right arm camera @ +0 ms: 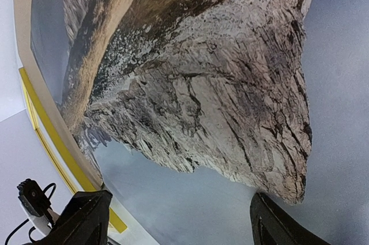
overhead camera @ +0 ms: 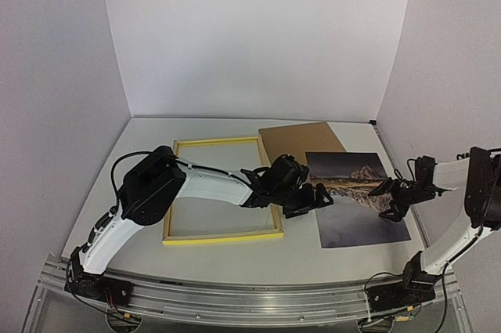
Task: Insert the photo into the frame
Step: Pick up the photo at the center of the board.
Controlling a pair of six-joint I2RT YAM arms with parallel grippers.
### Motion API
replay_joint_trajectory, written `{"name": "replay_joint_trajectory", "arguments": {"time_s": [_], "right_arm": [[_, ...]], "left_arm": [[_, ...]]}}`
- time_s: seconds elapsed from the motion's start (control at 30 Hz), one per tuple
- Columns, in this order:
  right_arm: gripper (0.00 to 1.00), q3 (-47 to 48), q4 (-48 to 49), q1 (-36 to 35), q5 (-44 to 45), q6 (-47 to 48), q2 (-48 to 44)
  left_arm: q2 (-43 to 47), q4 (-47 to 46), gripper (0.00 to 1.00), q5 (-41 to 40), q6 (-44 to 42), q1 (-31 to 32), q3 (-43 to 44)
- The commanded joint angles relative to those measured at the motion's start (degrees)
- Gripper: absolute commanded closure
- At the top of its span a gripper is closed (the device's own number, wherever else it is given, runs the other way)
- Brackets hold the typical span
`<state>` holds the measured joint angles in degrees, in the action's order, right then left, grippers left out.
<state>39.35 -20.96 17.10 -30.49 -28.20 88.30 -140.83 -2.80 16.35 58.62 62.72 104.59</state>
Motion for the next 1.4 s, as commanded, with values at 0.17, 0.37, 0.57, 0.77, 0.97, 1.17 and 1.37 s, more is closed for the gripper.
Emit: {"name": "replay_joint_trajectory", "arguments": {"time_s": [0.17, 0.37, 0.57, 0.77, 0.97, 1.17, 1.37], "right_arm": [[0.18, -3.2, -4.4, -0.4, 0.3, -0.7, 1.0], [0.19, -3.2, -4.4, -0.4, 0.1, -0.7, 1.1], [0.19, -3.1, -4.3, -0.4, -0.1, -0.7, 1.0], [0.19, -3.1, -4.1, -0.5, -0.5, -0.5, 1.5], [0.19, -2.9, -3.9, -0.5, -0.9, -0.4, 1.5], [0.19, -2.4, -3.8, -0.4, -0.9, -0.2, 2.2], [0.19, -2.3, -3.6, -0.5, -1.1, -0.3, 2.5]], "left_arm": [[-5.9, 0.4, 0.01, -1.5, 12.9, 0.2, 1.2], [-3.9, -8.7, 0.01, 1.2, 19.3, -0.2, -3.2], [-5.5, -10.0, 0.02, 3.4, 21.2, -0.7, -0.8], [-5.6, -14.9, 0.02, 4.5, 21.6, -0.7, -2.6], [-7.2, -19.4, 0.07, 6.8, 19.1, -0.8, -1.5], [-7.0, -19.2, 0.12, 6.6, 15.5, -0.8, -1.0], [-7.9, -17.3, 0.34, 4.7, 13.3, -0.8, 0.6]]}}
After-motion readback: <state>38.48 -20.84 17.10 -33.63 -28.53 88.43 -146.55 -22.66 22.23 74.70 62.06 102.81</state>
